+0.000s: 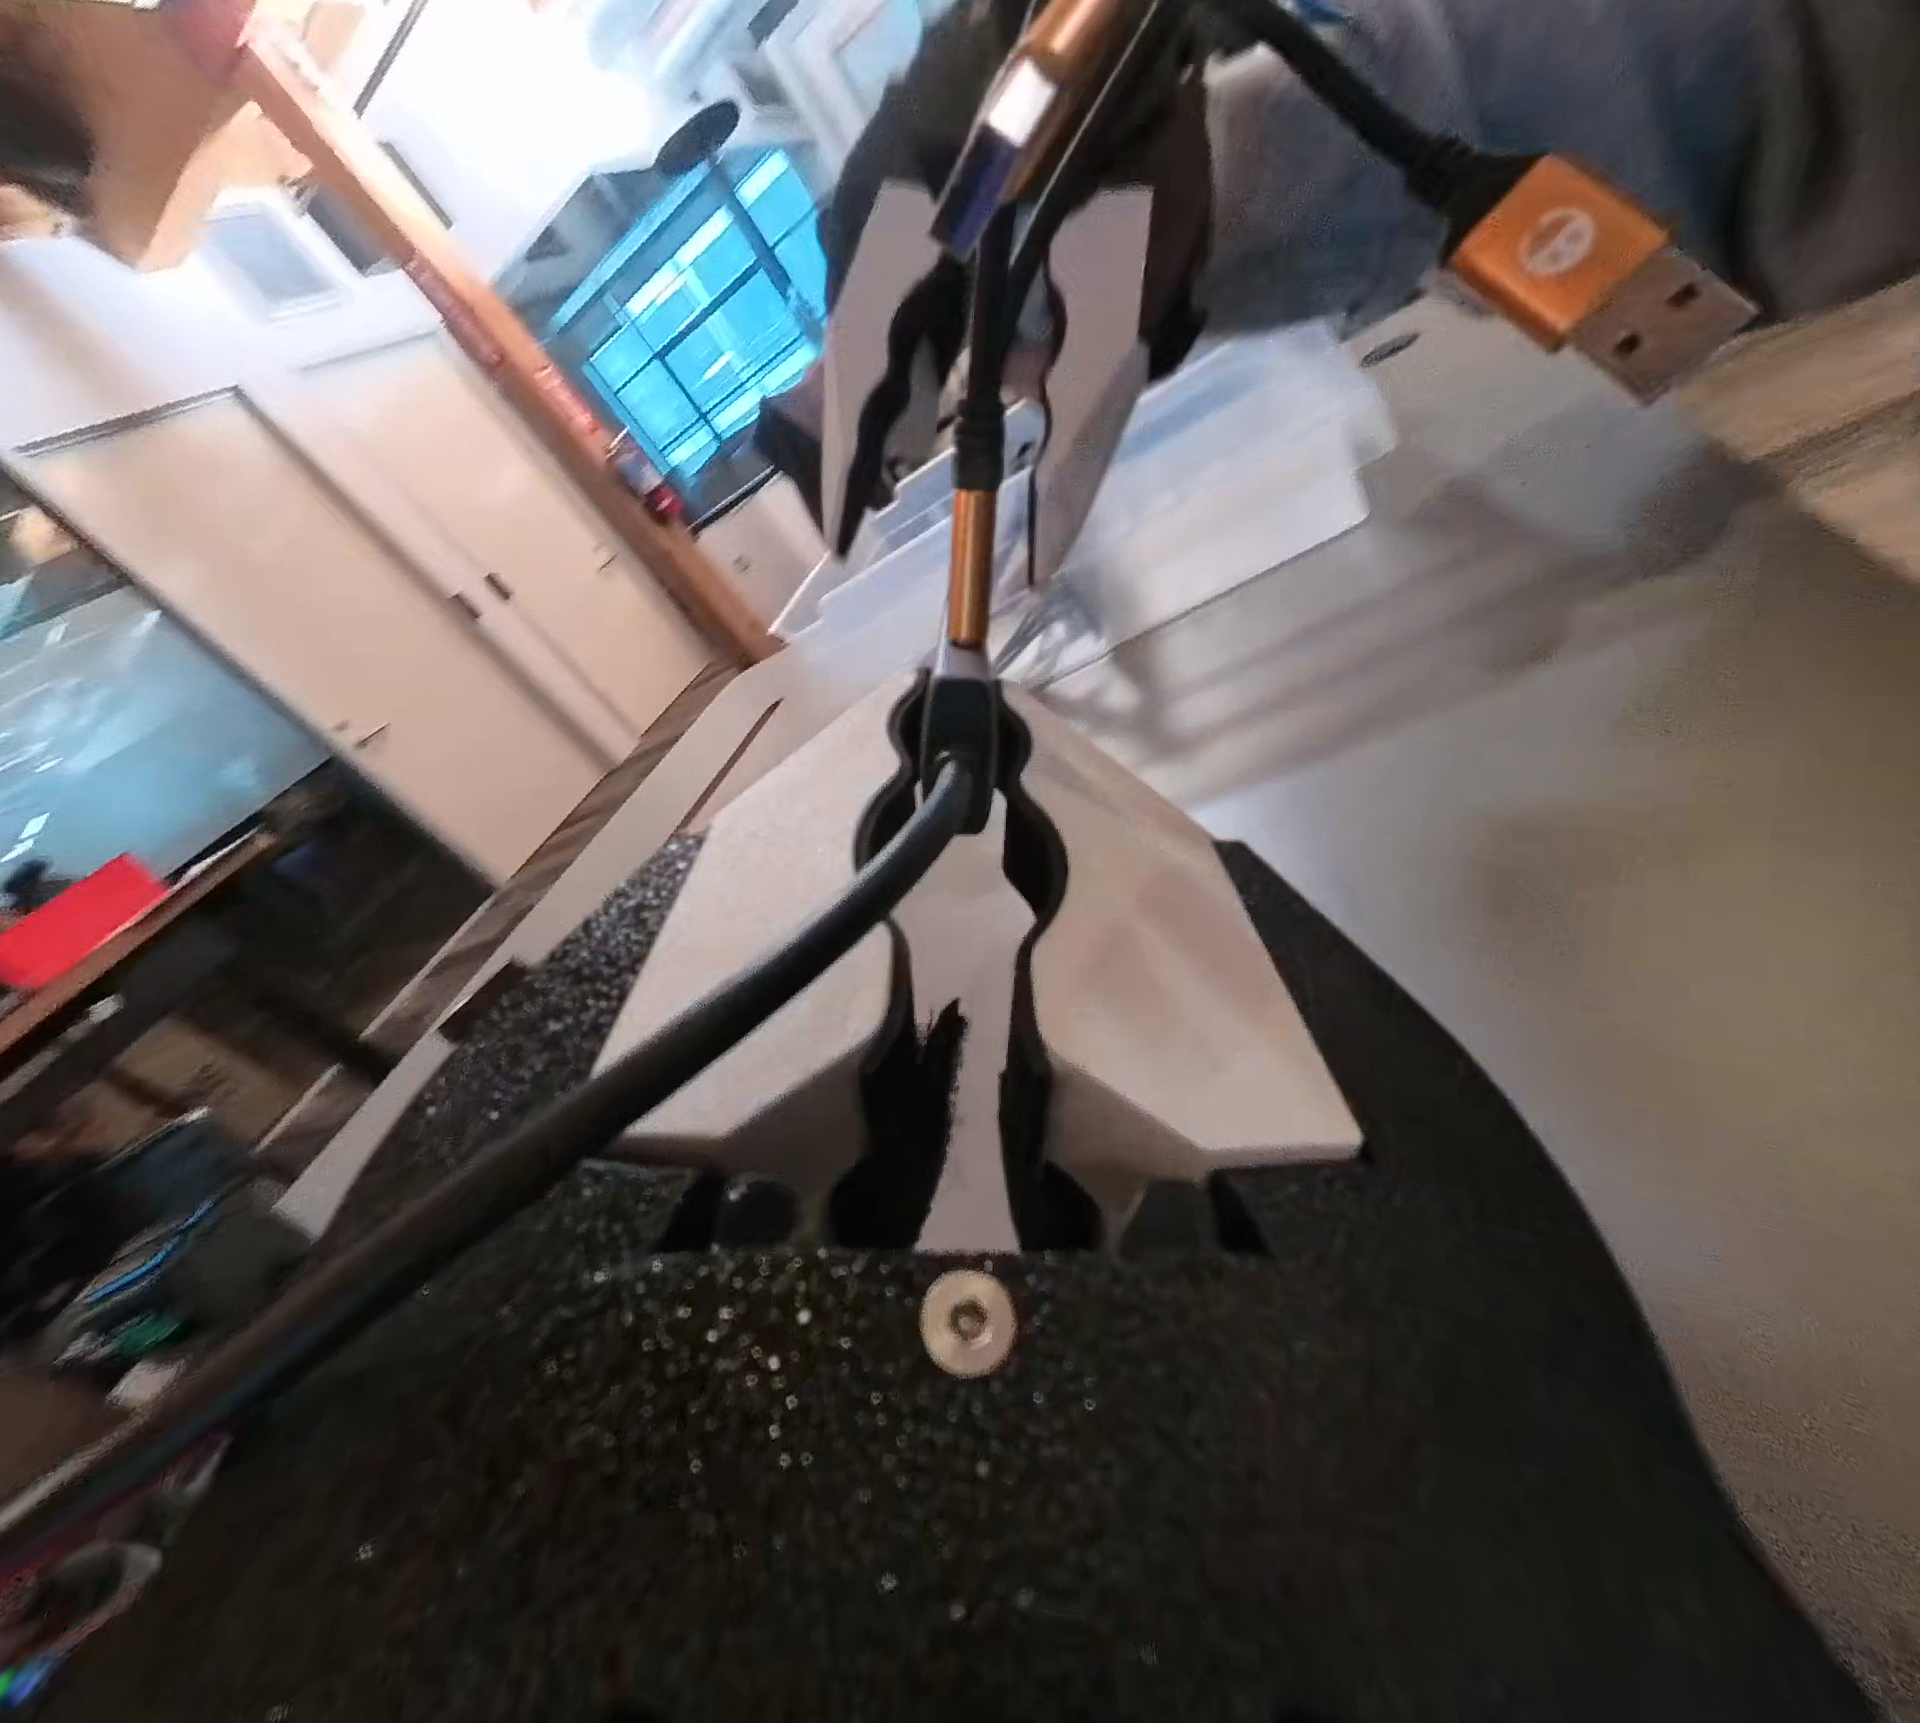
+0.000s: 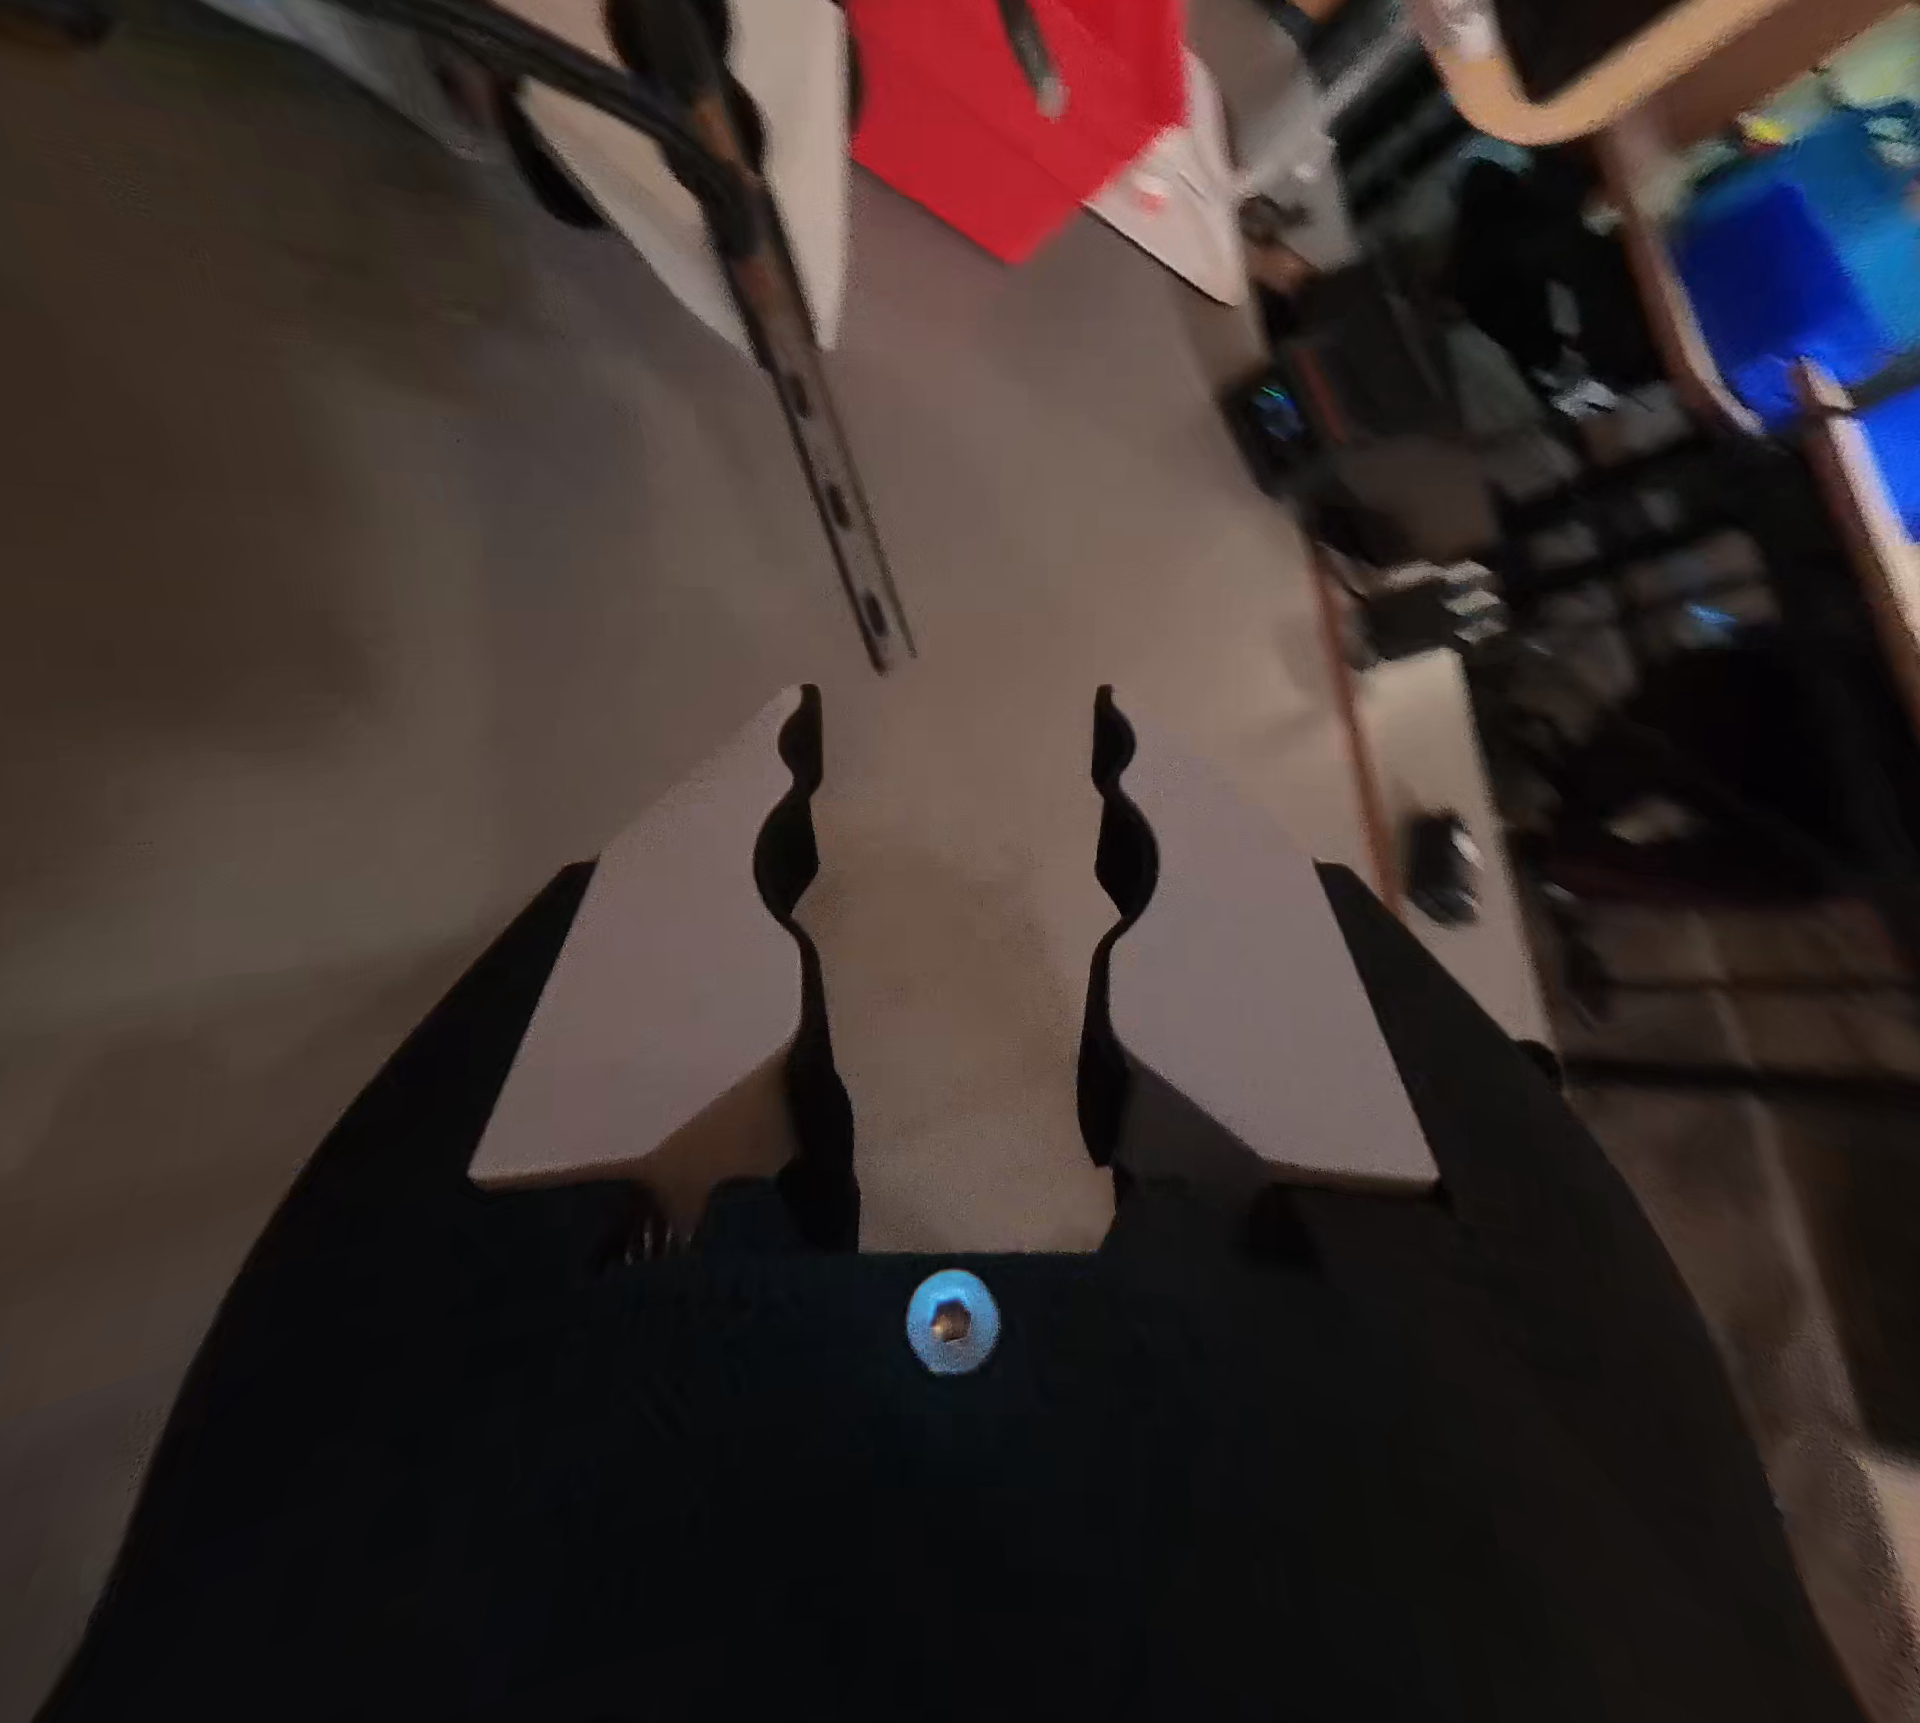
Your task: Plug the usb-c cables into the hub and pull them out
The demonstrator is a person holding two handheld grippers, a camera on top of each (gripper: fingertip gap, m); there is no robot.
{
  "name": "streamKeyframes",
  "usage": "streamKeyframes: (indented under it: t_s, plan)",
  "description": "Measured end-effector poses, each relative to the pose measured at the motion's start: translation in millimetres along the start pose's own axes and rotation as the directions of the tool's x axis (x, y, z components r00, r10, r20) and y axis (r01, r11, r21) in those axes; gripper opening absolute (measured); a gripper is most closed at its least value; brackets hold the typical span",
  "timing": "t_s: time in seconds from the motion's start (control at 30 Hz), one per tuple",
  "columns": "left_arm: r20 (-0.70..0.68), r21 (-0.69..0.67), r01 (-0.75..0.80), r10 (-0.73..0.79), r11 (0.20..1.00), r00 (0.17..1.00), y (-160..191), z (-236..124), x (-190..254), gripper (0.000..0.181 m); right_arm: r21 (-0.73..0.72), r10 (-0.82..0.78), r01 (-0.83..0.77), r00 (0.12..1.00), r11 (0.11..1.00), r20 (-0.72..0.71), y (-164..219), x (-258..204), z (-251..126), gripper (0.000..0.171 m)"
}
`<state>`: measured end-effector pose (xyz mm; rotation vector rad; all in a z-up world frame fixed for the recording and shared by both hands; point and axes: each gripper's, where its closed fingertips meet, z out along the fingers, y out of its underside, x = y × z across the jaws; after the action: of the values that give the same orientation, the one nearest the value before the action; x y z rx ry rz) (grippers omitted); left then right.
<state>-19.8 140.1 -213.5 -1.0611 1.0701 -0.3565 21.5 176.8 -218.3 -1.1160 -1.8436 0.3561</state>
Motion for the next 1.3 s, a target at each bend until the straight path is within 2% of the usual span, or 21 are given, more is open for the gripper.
streamKeyframes:
  t_s: [0.1, 0.27, 0.47, 0.57, 0.6, 0.67, 0.73, 0.87, 0.97, 1.1, 1.3]
  plan:
    - [-0.085, 0.083, 0.075, -0.068, 0.994, 0.994, -13.6, -3.2, 13.2, 0.007, 0.037, -0.042, 0.039, 0.996, 0.999, 0.074, -8.5, -20.9, 15.0, 0.046]
    - [-0.125, 0.158, 0.164, -0.145, 0.974, 0.981, -28.5, -6.5, 21.0, 0.007, 0.147, -0.009, -0.017, 0.984, 0.989, 0.175, -29.3, -43.7, 10.7, 0.008]
    - [-0.147, 0.203, 0.299, -0.273, 0.932, 0.951, -33.5, -6.8, 17.0, 0.010, 0.194, 0.090, -0.120, 0.984, 0.974, 0.154, -37.5, -42.3, 1.0, 0.008]
    - [-0.113, 0.189, 0.286, -0.268, 0.940, 0.957, -27.0, -8.7, 11.6, 0.000, 0.234, 0.169, -0.188, 0.981, 0.954, 0.097, -40.5, -29.0, -8.1, 0.007]
    - [-0.109, 0.185, 0.290, -0.273, 0.939, 0.956, -26.1, -8.0, 10.9, 0.001, 0.250, 0.202, -0.214, 0.977, 0.944, 0.073, -39.8, -22.1, -12.8, 0.007]
    - [-0.086, 0.152, 0.296, -0.286, 0.943, 0.954, -19.7, -5.0, 9.3, 0.014, 0.274, 0.268, -0.261, 0.963, 0.926, 0.012, -34.8, -5.5, -24.6, 0.007]
    - [-0.074, 0.104, 0.285, -0.279, 0.953, 0.957, -10.4, -1.6, 9.9, 0.022, 0.279, 0.310, -0.274, 0.946, 0.921, -0.093, -23.7, 15.7, -42.6, 0.007]
    - [-0.042, 0.048, 0.244, -0.242, 0.969, 0.969, 0.8, 0.6, 11.0, 0.023, 0.261, 0.363, -0.288, 0.878, 0.921, -0.311, 6.4, 57.3, -98.6, 0.007]
    - [-0.015, 0.012, 0.243, -0.243, 0.970, 0.970, 8.0, 3.1, 8.3, 0.023, 0.208, 0.373, -0.313, 0.828, 0.927, -0.418, 36.3, 78.0, -140.9, 0.007]
    - [-0.008, 0.005, 0.262, -0.262, 0.965, 0.965, 10.9, 3.4, 5.9, 0.023, 0.120, 0.410, -0.402, 0.794, 0.908, -0.449, 80.7, 89.0, -182.8, 0.007]
    - [-0.015, -0.010, 0.252, -0.253, 0.968, 0.967, 12.7, 4.2, 8.6, 0.023, -0.104, 0.419, -0.510, 0.792, 0.854, -0.444, 139.6, 92.2, -224.1, 0.007]
